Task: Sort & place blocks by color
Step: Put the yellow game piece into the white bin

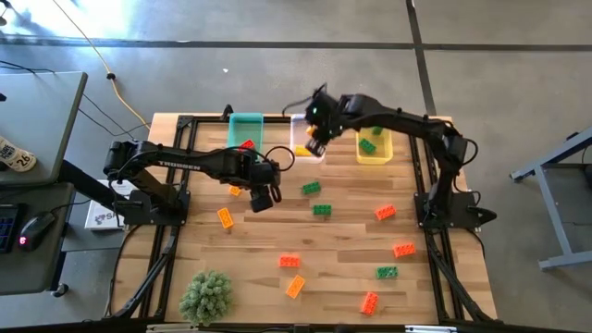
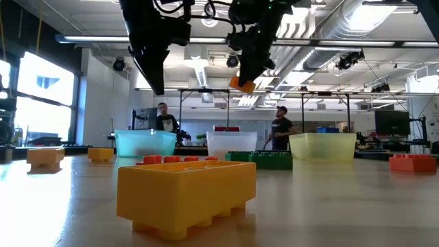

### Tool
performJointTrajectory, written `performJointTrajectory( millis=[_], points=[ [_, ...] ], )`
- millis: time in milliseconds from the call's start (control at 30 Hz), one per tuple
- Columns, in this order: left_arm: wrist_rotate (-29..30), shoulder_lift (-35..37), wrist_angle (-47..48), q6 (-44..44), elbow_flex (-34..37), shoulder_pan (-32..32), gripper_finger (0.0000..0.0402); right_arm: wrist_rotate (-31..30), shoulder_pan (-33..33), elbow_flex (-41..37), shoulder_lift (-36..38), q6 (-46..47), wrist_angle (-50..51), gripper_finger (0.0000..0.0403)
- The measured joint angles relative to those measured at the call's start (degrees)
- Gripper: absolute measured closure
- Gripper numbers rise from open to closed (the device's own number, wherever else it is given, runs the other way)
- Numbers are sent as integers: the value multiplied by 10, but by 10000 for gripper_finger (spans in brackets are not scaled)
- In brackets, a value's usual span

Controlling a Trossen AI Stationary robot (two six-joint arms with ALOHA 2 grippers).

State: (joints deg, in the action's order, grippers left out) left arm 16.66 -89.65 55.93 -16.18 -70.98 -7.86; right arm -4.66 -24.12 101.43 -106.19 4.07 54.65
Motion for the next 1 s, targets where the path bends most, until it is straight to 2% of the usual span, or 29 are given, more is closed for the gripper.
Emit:
performJointTrajectory(
  millis=[200,500,767,1000],
  points=[
    [0,0,0,-68,0,0,228,19,-51,-14,-11,-15,-113,340],
    [0,0,0,-142,0,0,228,43,-72,-162,-11,-31,-278,339],
    [0,0,-1,-153,0,0,228,86,-84,-242,-12,-30,-323,337],
    [0,0,-1,-151,0,0,228,113,-86,-245,-12,-28,-329,336]
  ],
)
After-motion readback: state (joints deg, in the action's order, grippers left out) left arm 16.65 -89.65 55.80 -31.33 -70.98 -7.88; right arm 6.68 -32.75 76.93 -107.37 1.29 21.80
